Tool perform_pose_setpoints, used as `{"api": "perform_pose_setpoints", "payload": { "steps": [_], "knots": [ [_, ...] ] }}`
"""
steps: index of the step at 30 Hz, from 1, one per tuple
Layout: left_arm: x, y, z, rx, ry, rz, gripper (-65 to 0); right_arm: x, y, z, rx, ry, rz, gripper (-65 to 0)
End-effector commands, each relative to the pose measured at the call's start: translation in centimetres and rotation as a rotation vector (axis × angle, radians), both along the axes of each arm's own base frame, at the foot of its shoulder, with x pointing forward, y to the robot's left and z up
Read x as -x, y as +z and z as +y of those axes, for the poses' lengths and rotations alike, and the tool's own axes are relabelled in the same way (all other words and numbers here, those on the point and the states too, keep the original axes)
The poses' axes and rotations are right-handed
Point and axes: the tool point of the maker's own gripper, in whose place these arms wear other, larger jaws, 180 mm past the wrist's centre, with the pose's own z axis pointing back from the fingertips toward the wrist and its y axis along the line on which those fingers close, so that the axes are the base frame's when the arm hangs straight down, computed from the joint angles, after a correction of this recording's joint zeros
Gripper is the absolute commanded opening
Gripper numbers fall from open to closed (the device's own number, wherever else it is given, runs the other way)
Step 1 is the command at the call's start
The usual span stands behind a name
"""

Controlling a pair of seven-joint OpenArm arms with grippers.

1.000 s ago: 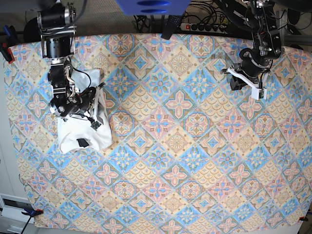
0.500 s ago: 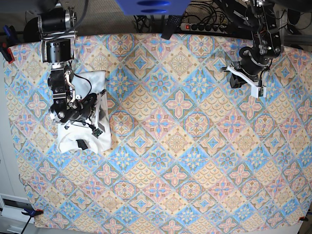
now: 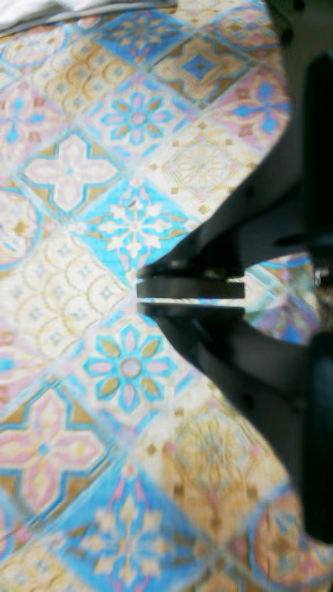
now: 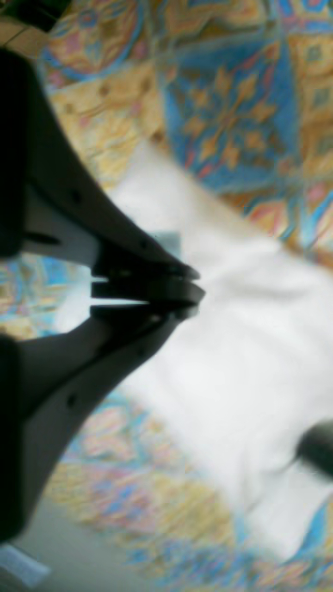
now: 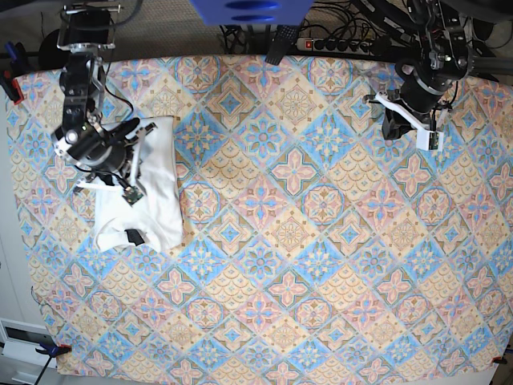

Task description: Fold the T-shirt properly

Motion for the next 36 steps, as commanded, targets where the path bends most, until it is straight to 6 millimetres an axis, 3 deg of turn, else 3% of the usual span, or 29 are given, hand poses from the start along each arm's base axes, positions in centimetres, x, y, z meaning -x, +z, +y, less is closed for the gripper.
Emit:
{"api": "perform_pose_setpoints", "payload": {
  "steps": [1,4,10,19,23,27,33,36],
  "knots": [
    [0.3,1.1,0.7,-0.020,0.008,-0.025,-64.5,0.4,0.8,-0.8,0.007,-0.016,-0.027,-65.0],
    [1.9,1.0,1.2,-0.038,0.014,0.003,-64.7,3.9,0.2,-3.5,-0.014,-0.113,0.014,-65.0],
    [6.2,0.2,4.1,-0.091,0.075,0.099,-64.8,9.9,0.2,-10.0,-0.026,-0.340,0.060,-65.0],
    [13.8,-1.1,4.5,-0.111,0.024,0.284,-64.8,21.0,-1.4,-13.3,0.040,-0.457,0.278,-65.0],
    [17.5,-2.4,4.7,-0.100,0.035,0.391,-64.8,25.8,-3.3,-13.4,0.025,-0.510,0.398,-65.0],
    [22.3,-6.4,4.7,-0.035,0.078,0.550,-64.8,30.7,-7.2,-11.9,-0.076,-0.579,0.521,-65.0],
    [24.7,-13.1,5.1,0.004,0.130,0.636,-64.8,36.4,-14.1,-8.5,-0.172,-0.575,0.687,-65.0],
    [25.6,-16.3,3.4,0.001,0.074,0.667,-64.7,39.6,-16.7,-7.0,-0.218,-0.602,0.754,-65.0]
  ]
}}
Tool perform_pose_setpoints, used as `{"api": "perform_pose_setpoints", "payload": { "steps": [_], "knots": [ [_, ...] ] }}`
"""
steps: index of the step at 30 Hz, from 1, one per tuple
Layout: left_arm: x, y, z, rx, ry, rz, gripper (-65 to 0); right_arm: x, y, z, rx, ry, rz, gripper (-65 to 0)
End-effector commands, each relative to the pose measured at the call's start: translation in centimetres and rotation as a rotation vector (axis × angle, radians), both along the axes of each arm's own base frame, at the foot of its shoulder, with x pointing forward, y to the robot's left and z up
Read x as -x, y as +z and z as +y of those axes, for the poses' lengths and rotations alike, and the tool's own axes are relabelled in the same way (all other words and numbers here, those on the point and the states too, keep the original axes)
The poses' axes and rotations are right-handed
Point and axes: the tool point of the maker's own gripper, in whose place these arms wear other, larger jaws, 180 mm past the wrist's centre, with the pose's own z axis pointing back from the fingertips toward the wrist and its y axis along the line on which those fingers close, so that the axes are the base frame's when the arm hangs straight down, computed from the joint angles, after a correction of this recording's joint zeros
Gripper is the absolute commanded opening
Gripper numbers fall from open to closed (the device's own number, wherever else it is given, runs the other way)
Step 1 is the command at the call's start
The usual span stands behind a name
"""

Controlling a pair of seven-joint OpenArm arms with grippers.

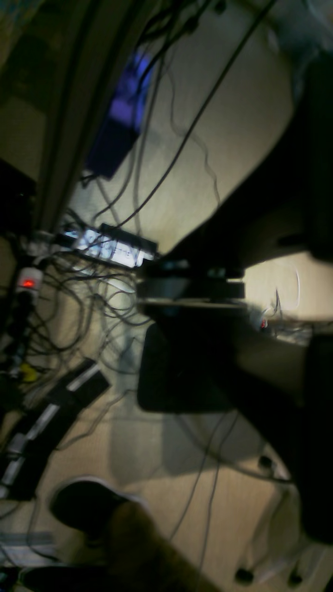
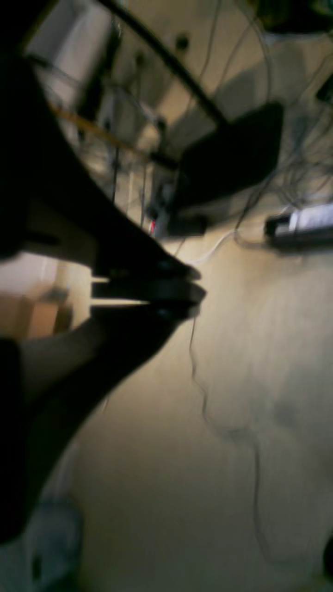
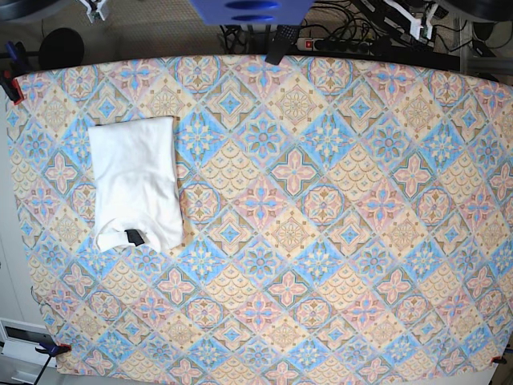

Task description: Fold the T-shirt properly

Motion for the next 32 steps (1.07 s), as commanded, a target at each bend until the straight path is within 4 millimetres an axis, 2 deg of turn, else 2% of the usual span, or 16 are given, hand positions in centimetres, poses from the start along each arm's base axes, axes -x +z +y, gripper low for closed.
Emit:
{"api": "perform_pose_setpoints", "payload": {
  "steps": [1,5,9,13,16,19,23,25,27,30,32],
  "knots": [
    [1.2,-0.8,-0.7,0.010,-0.023,0.027,-64.7,2.1,-0.2,-0.4,-0.001,-0.006,0.047,-65.0],
    [2.3,-4.6,-1.9,0.027,-0.040,0.068,-64.7,2.7,-3.1,1.9,-0.065,-0.145,0.018,-65.0],
    [3.4,-7.2,-4.2,0.073,-0.068,0.098,-64.7,2.6,-4.6,3.7,-0.102,-0.229,-0.022,-65.0],
    [2.4,-9.0,-6.7,0.115,-0.120,0.064,-64.7,1.6,-5.6,5.2,-0.128,-0.307,-0.089,-65.0],
    [2.0,-9.7,-8.7,0.148,-0.159,0.037,-64.7,1.2,-6.0,6.1,-0.141,-0.364,-0.116,-65.0],
    [1.3,-10.0,-10.9,0.182,-0.194,0.005,-64.4,-0.2,-6.5,7.1,-0.161,-0.391,-0.137,-65.0],
    [0.5,-10.1,-12.9,0.212,-0.206,-0.013,-64.4,-0.7,-7.4,5.7,-0.065,-0.385,-0.132,-65.0],
    [0.2,-10.1,-13.1,0.215,-0.207,-0.020,-64.4,-0.9,-7.8,5.0,-0.014,-0.379,-0.131,-65.0],
    [-0.2,-10.1,-14.4,0.234,-0.201,-0.029,-64.4,-1.3,-8.4,6.2,0.009,-0.387,-0.129,-65.0],
    [-1.0,-10.1,-14.6,0.237,-0.199,-0.040,-64.4,-2.8,-9.0,9.1,-0.022,-0.407,-0.142,-65.0],
    [-1.1,-10.1,-14.7,0.237,-0.198,-0.044,-64.4,-2.8,-9.0,9.6,-0.028,-0.411,-0.142,-65.0]
  ]
}}
